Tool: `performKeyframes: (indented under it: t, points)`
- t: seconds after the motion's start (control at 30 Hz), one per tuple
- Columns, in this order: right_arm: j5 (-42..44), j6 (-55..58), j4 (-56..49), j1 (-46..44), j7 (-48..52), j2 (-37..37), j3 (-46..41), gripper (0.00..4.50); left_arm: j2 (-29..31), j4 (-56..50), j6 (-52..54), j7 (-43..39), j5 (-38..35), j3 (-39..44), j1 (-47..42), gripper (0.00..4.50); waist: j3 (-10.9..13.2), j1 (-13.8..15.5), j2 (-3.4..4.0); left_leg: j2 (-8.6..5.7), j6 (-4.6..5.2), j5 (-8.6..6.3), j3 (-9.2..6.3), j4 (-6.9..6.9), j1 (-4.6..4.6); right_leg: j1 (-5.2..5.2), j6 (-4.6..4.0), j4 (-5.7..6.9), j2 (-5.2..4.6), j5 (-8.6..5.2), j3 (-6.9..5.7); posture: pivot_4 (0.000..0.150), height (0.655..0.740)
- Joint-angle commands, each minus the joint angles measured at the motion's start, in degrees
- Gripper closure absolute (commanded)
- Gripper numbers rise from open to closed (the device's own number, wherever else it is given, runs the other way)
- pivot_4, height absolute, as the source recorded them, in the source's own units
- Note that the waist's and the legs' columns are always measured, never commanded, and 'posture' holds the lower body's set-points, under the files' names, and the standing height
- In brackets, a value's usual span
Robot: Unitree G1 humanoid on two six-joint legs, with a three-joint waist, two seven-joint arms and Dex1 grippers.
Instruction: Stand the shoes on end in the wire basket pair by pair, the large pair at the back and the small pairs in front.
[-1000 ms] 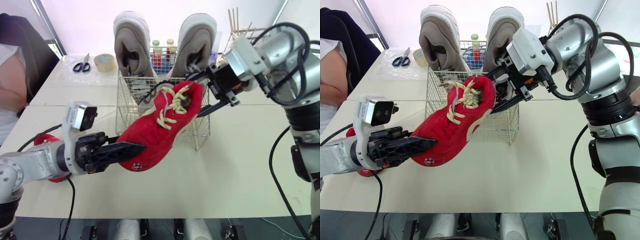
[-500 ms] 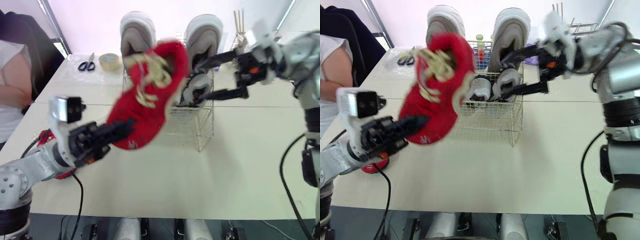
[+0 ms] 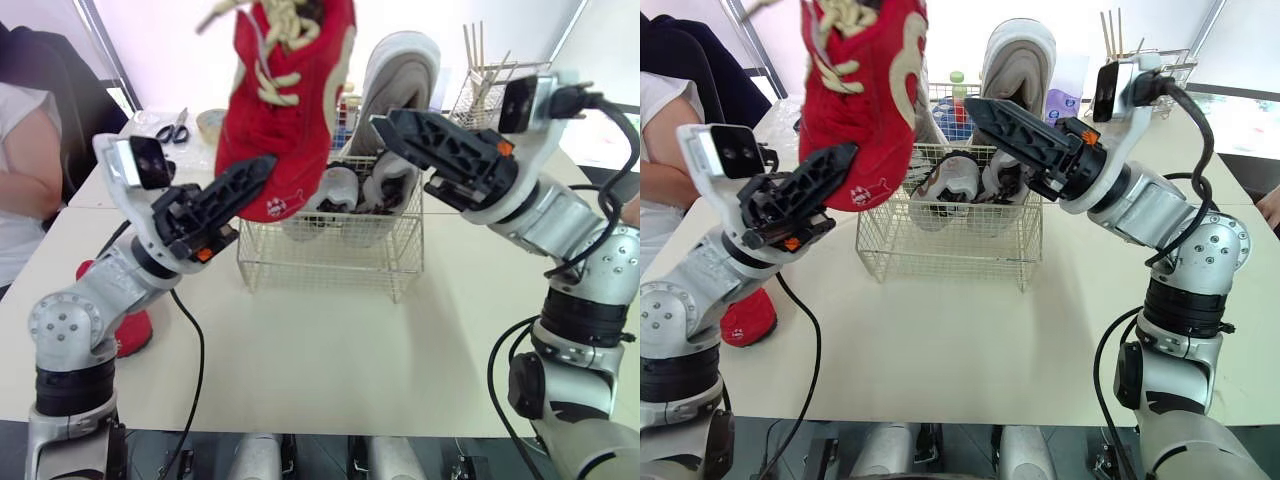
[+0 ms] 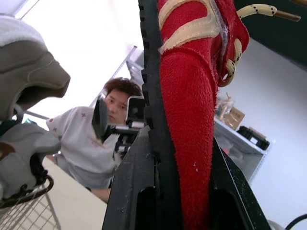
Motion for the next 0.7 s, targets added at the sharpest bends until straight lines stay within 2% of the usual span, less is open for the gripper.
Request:
performKeyframes:
  t: [0.03,0.53,0.63,0.7]
  points:
    - [1.5,-2.1,-3.6,0.4,-0.8,0.8,1.4,0.08,-0.3,-1.2,1.4,-2.8,1.6,-0.7,0.1,4.17,0.0,0.0,0.0,0.01,0.0,0.0,0.0,0.0,-0.01,0.0,0.01,-0.02,0.01,0.01,0.0,0.15,0.7352]
    - [6.7,-6.4,-4.9,-1.4,-2.0,0.1,3.8,0.08,-2.0,-0.9,3.1,-3.5,7.0,-2.6,0.9,4.17,0.0,0.0,0.0,0.03,0.01,0.0,-0.03,-0.01,-0.01,0.0,0.02,-0.05,0.03,0.01,0.01,0.15,0.7352]
    - [6.0,-6.6,-4.7,-1.2,-2.0,-0.2,4.2,0.88,-2.1,-1.0,3.2,-3.7,7.5,-2.5,1.0,4.17,0.0,0.0,0.0,0.03,0.01,-0.01,-0.03,-0.01,-0.02,0.0,0.01,-0.06,0.03,0.01,0.01,0.15,0.7352]
    - [5.6,-7.0,-4.7,-1.3,-1.8,-0.2,4.0,1.87,-2.1,-1.1,3.4,-3.7,7.8,-2.4,1.1,4.17,0.0,0.0,0.0,0.03,0.01,-0.01,-0.03,-0.01,-0.02,0.0,0.02,-0.07,0.02,0.01,0.01,0.15,0.7352]
